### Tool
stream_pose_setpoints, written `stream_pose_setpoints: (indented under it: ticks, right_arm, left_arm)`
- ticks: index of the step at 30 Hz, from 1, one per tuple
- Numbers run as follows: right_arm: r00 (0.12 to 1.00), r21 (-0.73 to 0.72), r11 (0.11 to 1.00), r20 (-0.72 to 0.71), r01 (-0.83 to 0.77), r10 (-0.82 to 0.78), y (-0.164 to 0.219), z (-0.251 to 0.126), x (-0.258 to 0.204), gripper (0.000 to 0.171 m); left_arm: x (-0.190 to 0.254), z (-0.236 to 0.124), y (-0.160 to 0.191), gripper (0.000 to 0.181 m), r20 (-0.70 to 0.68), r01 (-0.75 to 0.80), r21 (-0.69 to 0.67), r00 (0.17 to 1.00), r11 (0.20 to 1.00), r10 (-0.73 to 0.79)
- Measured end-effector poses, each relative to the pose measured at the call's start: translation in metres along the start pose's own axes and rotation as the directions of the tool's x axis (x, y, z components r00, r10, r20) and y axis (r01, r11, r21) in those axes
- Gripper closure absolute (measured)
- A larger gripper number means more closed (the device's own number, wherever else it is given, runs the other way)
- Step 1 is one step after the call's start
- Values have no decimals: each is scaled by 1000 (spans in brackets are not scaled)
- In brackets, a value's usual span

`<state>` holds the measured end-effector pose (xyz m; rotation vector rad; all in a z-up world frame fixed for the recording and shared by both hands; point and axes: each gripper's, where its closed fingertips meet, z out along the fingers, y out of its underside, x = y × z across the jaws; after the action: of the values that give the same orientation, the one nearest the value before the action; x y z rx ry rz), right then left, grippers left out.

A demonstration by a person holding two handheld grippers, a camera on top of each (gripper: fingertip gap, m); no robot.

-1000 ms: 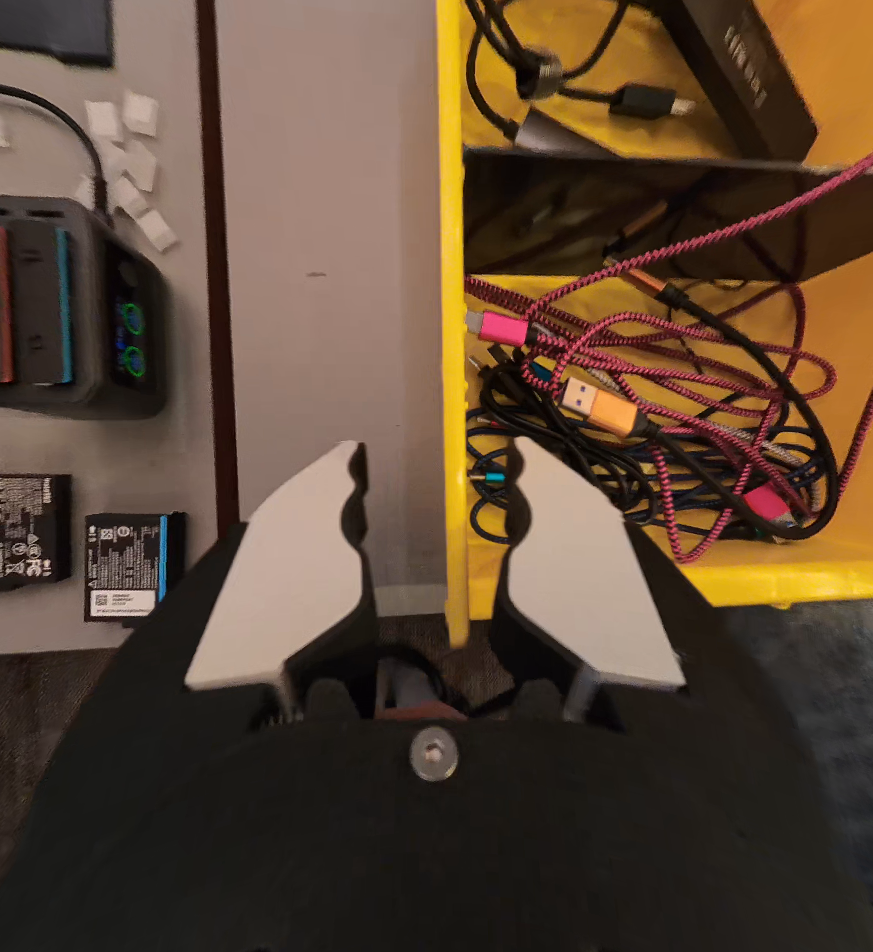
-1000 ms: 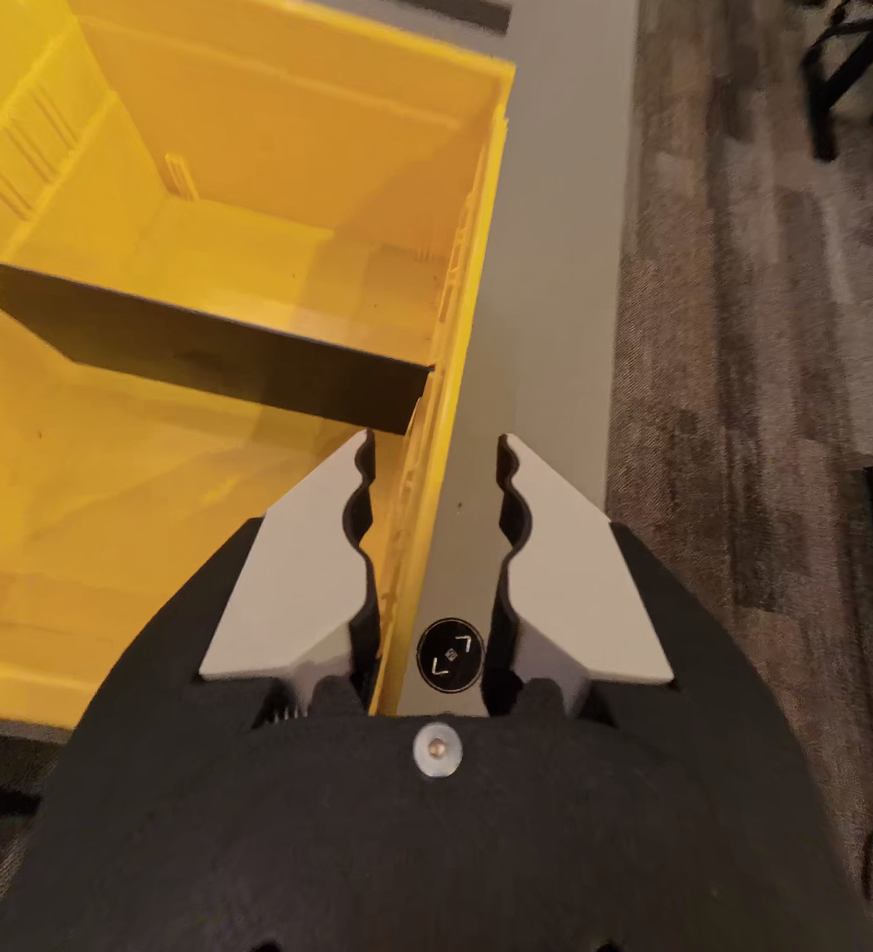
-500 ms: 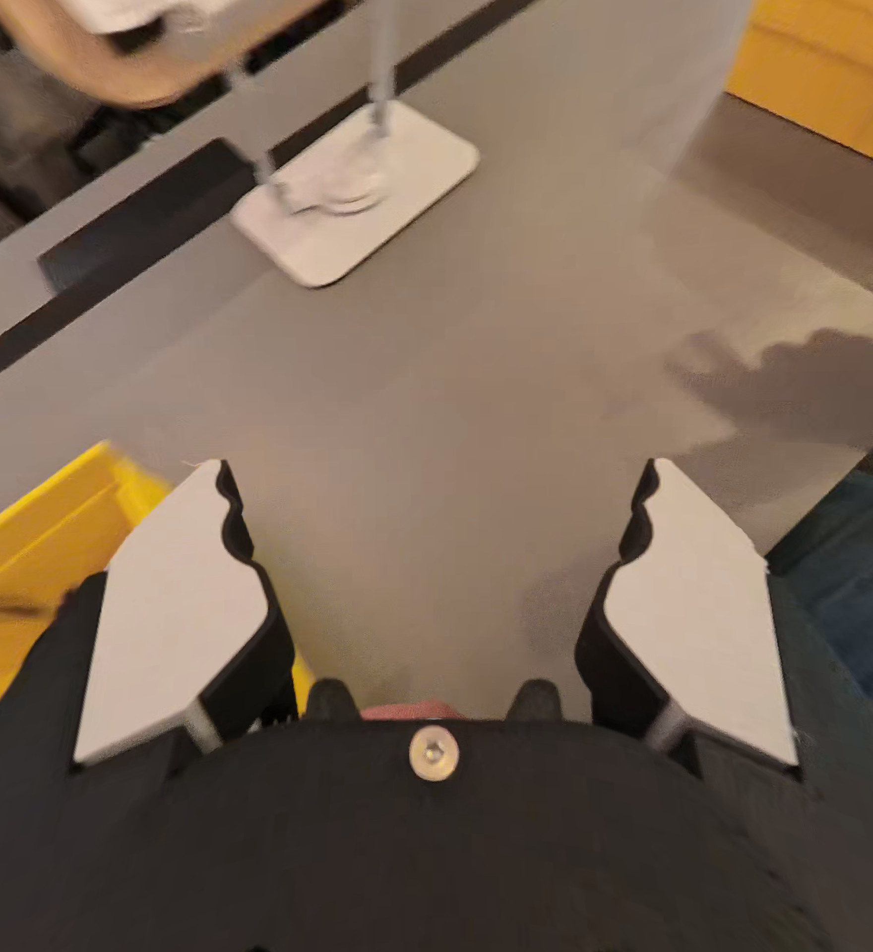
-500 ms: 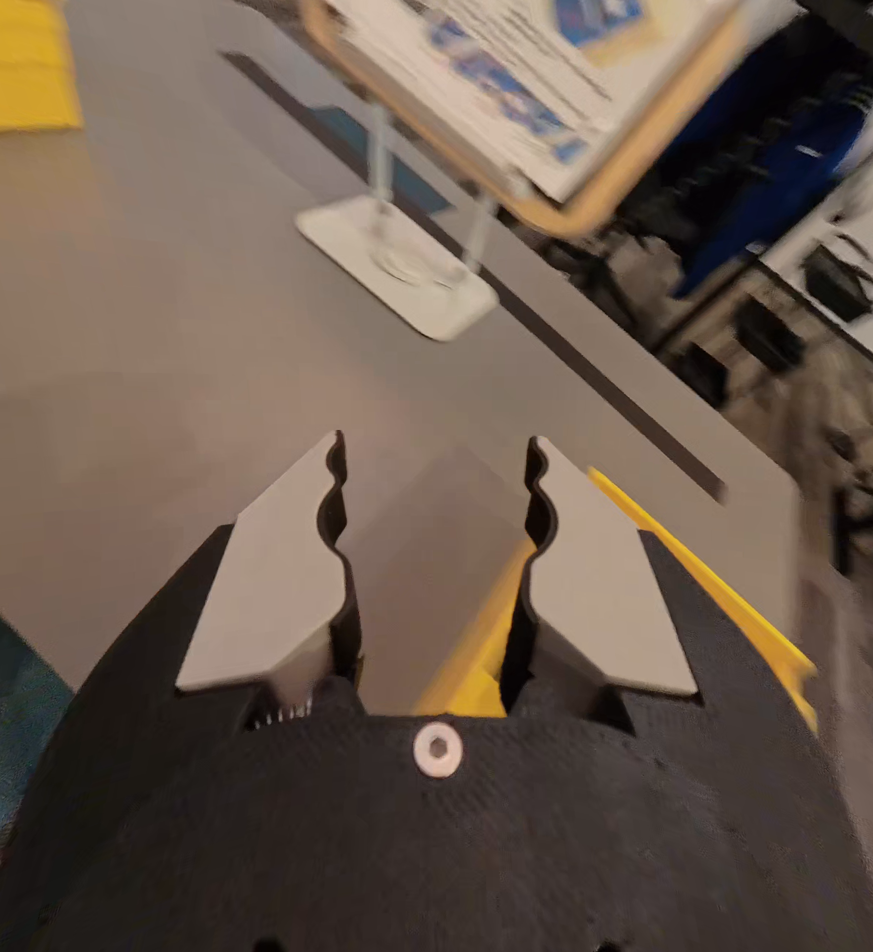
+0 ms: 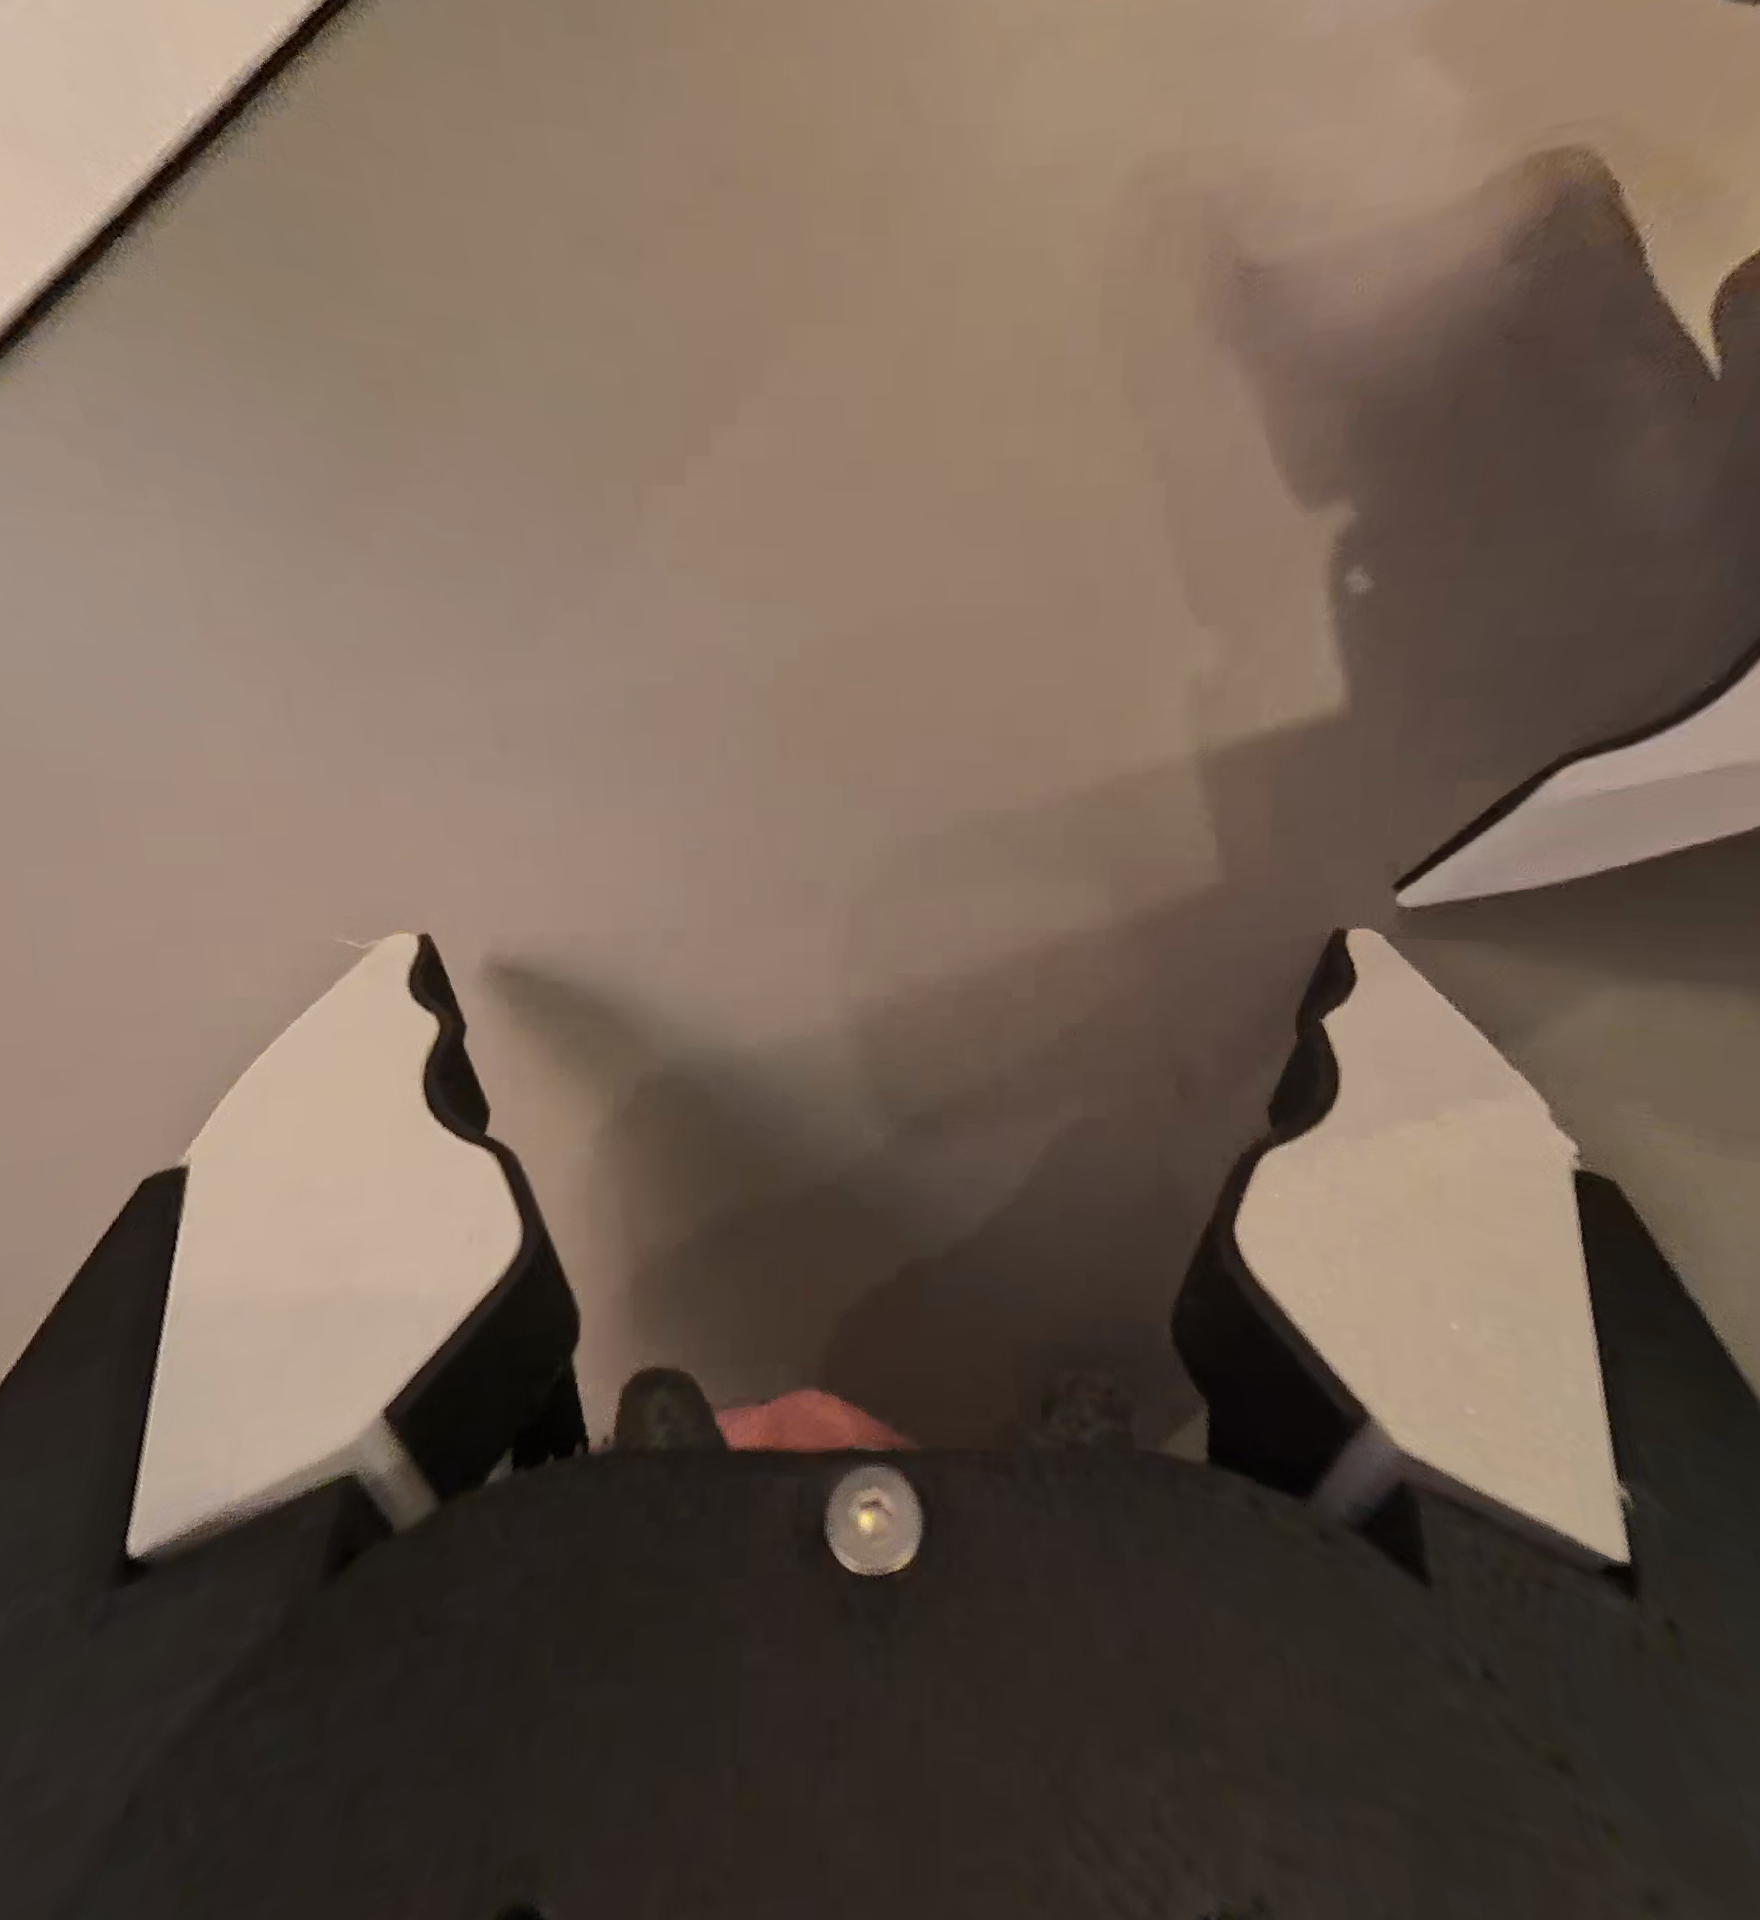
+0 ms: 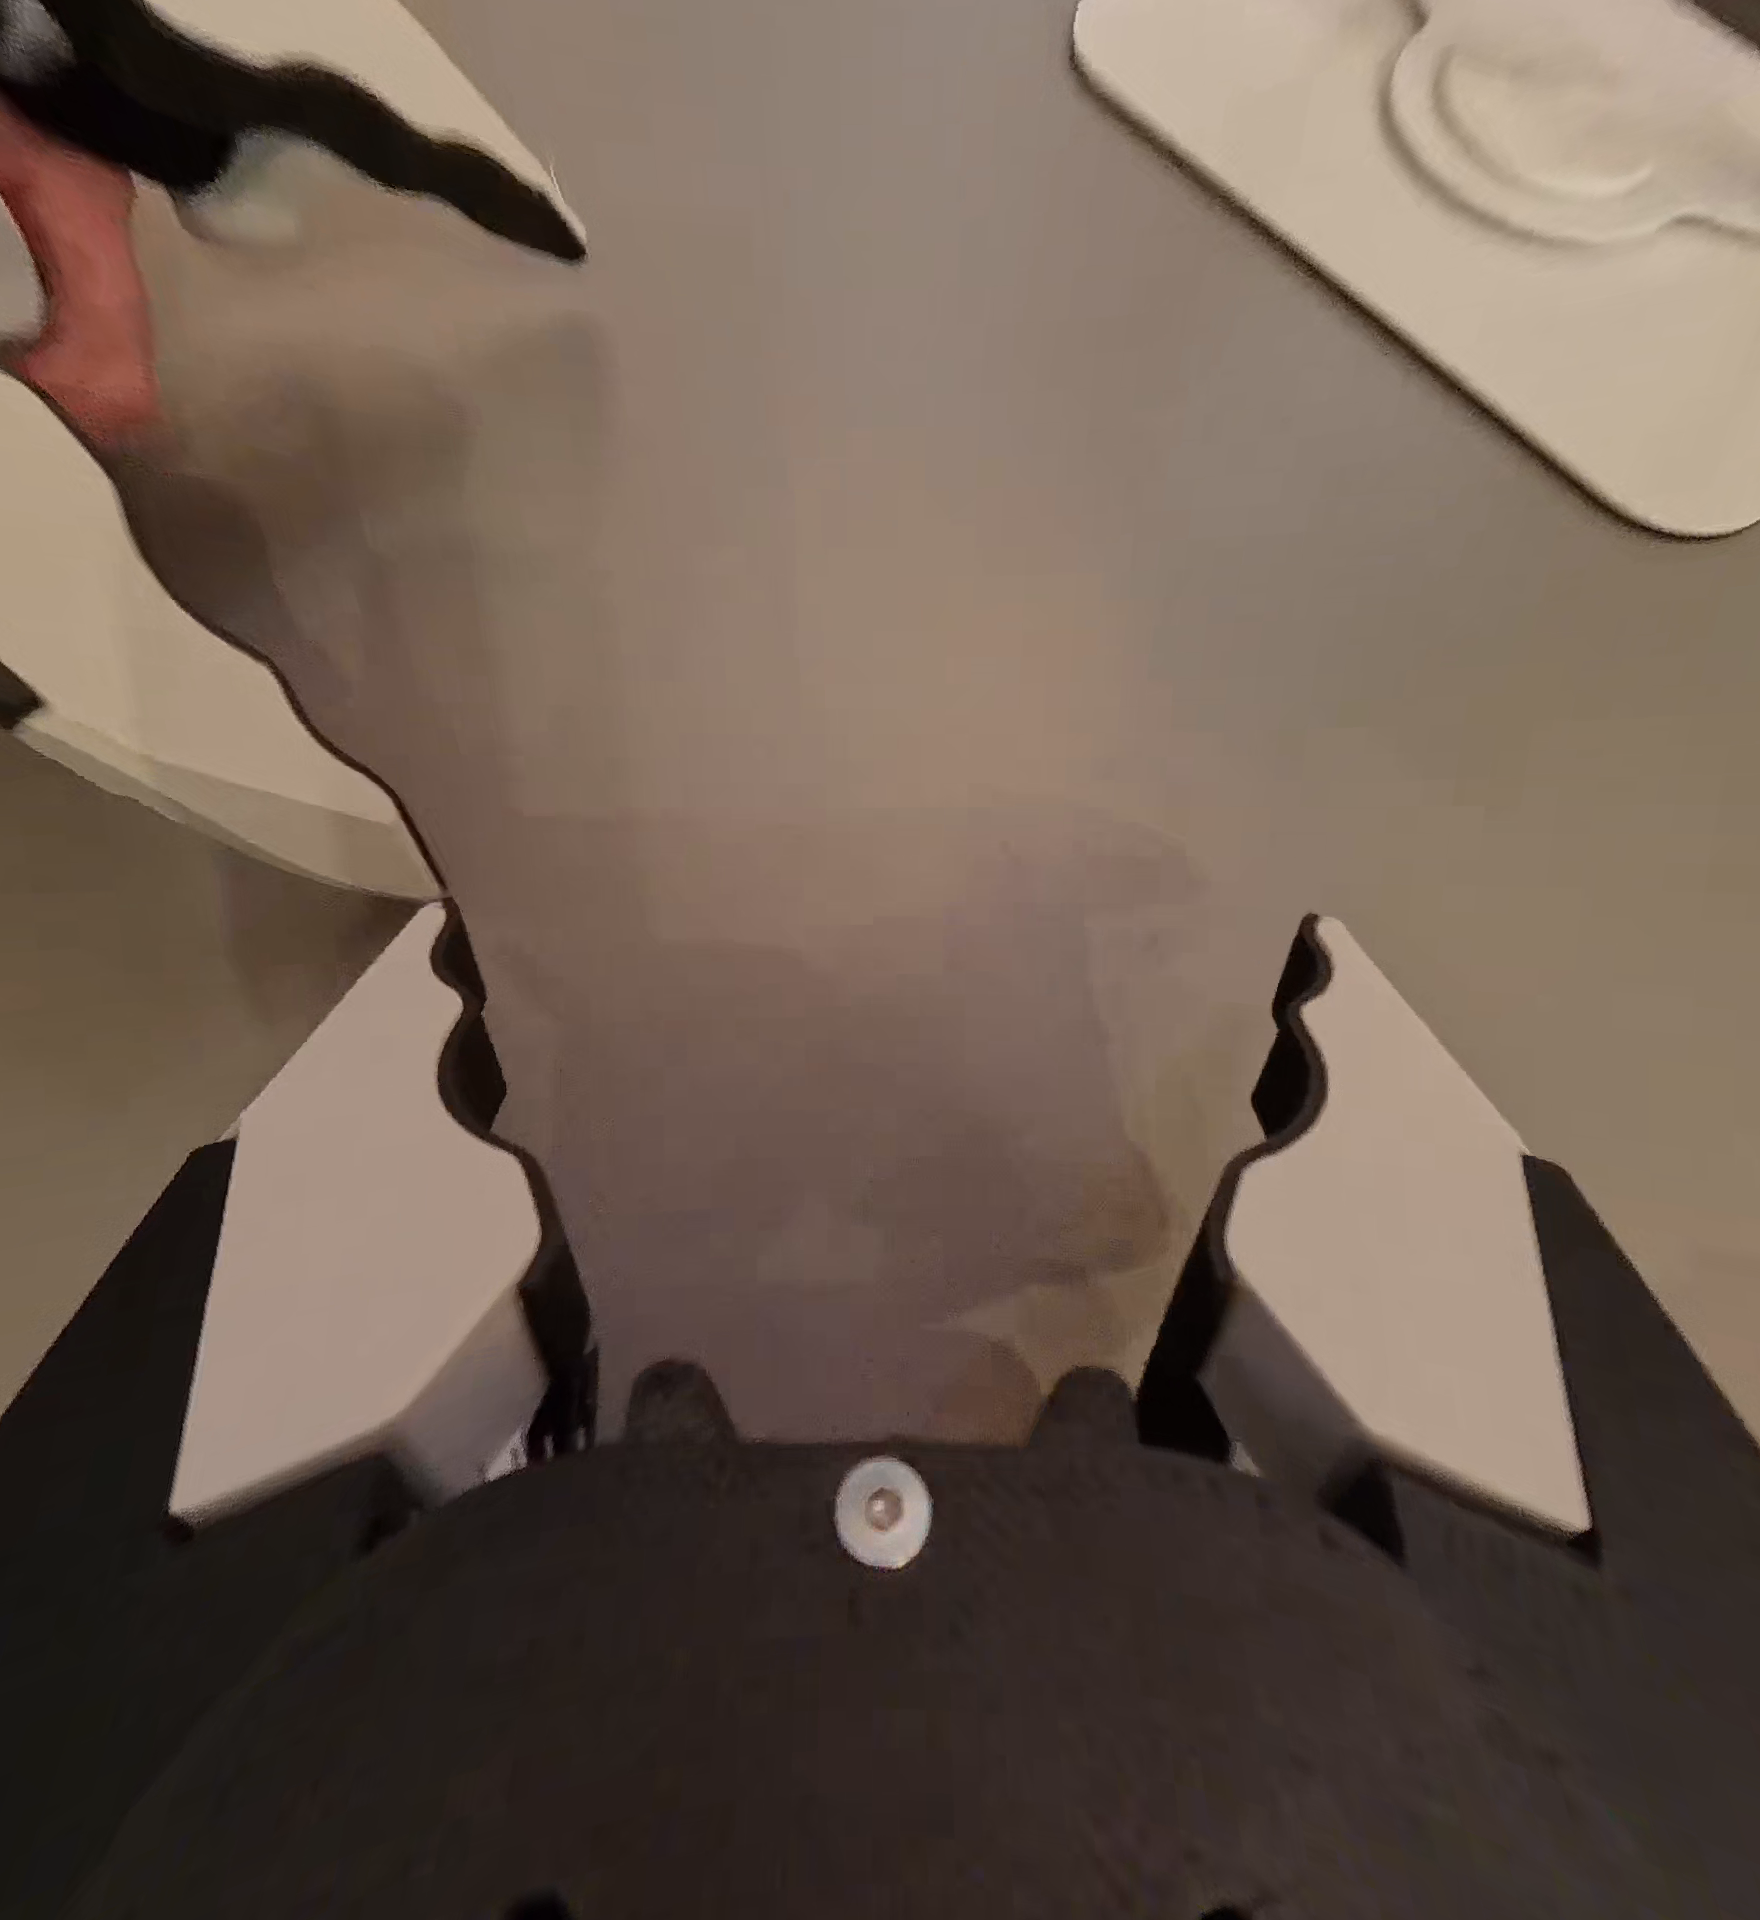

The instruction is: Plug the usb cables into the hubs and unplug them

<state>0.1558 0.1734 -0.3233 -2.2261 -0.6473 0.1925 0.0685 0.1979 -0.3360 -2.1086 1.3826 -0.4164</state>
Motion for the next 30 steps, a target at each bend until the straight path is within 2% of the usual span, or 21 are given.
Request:
stream_pose_setpoints:
  ticks: [3, 6, 14, 17, 19, 22, 24, 27, 29, 30]
  right_arm:
    - [1000, -56, 998, -7, 18, -19, 5, 6, 0, 19]
    - [999, -99, 995, 34, -29, 33, 10, 10, 0, 17]
    - [998, -108, 994, 49, -32, 37, 11, 10, -2, 15]
    - [998, -104, 994, 56, -29, 35, 12, 9, -3, 15]
    - [998, -100, 995, 56, -28, 33, 12, 8, -3, 15]
    - [998, -99, 995, 57, -27, 33, 12, 8, -3, 16]
    - [998, -98, 995, 60, -26, 32, 12, 8, -3, 16]
    - [998, -96, 995, 61, -26, 32, 12, 8, -3, 17]
    - [998, -95, 995, 62, -25, 31, 12, 8, -3, 17]
    - [998, -94, 995, 62, -25, 31, 12, 7, -3, 17]
  left_arm:
    - [2, 3, 3, 38, -48, 22, -24, 999, 999, -23]
    - [4, 3, 2, 38, -55, 14, -21, 998, 1000, -15]
    - [6, 1, 4, 39, -62, 5, -29, 998, 1000, -7]
    - [13, -19, 3, 48, -65, -18, 0, 998, 1000, 18]
    - [3, -55, -11, 50, 33, -107, 60, 994, 992, 105]
    - [-32, -124, -33, 63, 169, -167, 142, 975, 976, 143]
    - [-77, -165, -33, 68, 283, -182, 133, 949, 974, 139]
    - [-158, -212, -15, 89, 414, -191, 43, 897, 981, 157]
    - [-224, -237, 9, 95, 536, -185, -75, 821, 980, 196]
    - [-249, -241, 28, 96, 535, -165, -149, 816, 975, 220]
